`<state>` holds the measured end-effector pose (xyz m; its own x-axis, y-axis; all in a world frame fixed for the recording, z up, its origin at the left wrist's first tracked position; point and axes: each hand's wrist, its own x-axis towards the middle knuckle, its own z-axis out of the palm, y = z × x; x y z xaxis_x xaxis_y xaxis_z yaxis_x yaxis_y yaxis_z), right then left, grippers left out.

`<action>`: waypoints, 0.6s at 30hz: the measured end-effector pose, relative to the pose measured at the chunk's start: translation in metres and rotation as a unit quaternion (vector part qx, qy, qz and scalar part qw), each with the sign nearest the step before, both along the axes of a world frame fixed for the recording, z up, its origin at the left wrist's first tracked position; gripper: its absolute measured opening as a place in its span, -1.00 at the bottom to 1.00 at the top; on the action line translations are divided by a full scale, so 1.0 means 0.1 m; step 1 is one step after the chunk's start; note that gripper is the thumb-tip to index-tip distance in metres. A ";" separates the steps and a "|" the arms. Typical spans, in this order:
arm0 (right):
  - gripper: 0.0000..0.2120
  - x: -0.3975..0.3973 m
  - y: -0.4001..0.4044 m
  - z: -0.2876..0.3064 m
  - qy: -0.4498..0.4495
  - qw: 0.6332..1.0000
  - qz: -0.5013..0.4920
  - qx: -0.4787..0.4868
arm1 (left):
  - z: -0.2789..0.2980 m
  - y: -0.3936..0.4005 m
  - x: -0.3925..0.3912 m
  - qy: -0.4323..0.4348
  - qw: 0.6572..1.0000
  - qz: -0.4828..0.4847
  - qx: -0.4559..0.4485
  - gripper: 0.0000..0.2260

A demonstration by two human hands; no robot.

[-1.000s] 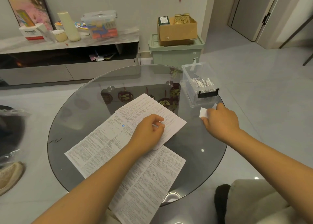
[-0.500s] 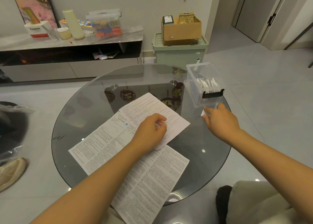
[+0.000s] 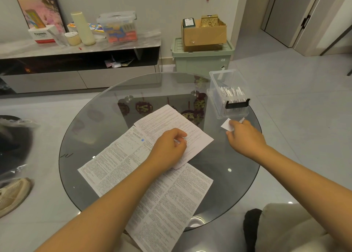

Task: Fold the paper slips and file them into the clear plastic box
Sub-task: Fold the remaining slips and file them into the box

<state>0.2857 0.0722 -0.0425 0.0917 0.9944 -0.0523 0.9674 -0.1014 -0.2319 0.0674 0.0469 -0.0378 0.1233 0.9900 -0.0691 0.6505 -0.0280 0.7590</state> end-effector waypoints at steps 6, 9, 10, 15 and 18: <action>-0.52 0.10 -0.07 0.10 -0.088 0.996 0.011 -0.009 | -0.01 -0.01 -0.01 0.012 1.000 -0.006 0.010 -0.80; -0.49 0.10 -0.12 0.12 -0.080 0.997 0.020 0.007 | 0.00 -0.01 -0.01 0.015 1.000 -0.005 0.013 -0.79; -0.50 0.09 -0.13 0.13 -0.074 0.997 0.023 0.010 | 0.00 -0.01 0.00 0.018 1.000 -0.006 0.015 -0.80; -0.54 0.04 -0.17 0.16 -0.050 0.998 0.039 0.028 | 0.02 -0.05 0.02 0.076 0.996 -0.013 0.048 -0.77; -0.57 -0.04 -0.21 0.19 -0.038 0.997 0.062 0.034 | 0.00 -0.08 0.00 0.214 0.973 -0.068 0.054 -0.55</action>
